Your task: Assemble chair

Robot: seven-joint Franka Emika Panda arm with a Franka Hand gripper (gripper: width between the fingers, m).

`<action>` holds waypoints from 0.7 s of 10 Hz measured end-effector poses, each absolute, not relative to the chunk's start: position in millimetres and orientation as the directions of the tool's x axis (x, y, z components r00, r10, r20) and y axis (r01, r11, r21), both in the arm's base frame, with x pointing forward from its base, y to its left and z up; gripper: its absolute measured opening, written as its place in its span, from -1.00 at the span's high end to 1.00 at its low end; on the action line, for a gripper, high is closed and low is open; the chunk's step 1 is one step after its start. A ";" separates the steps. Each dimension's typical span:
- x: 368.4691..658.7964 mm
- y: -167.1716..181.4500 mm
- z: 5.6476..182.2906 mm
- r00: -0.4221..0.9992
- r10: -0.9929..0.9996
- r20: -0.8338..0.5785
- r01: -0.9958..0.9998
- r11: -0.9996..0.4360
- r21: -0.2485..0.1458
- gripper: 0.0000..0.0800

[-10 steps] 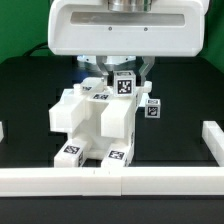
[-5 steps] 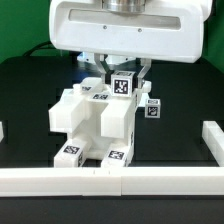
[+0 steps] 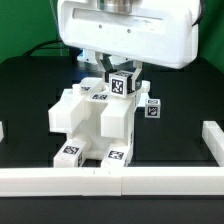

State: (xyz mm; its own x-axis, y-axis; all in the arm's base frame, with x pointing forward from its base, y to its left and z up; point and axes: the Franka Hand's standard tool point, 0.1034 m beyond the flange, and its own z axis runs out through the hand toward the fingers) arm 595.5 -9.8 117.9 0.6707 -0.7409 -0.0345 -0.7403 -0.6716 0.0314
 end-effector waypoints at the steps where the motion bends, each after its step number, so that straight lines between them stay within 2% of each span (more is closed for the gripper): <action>1: 595.5 -10.1 117.9 0.622 -0.782 -0.034 -0.781 -0.623 0.033 0.28; 7: 595.4 -7.9 117.8 0.281 -0.959 -0.037 -0.959 -0.282 0.035 0.28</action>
Offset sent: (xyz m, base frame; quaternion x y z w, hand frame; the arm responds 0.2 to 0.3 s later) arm -0.0010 0.0006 0.0009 0.0075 0.0038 0.2084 0.9780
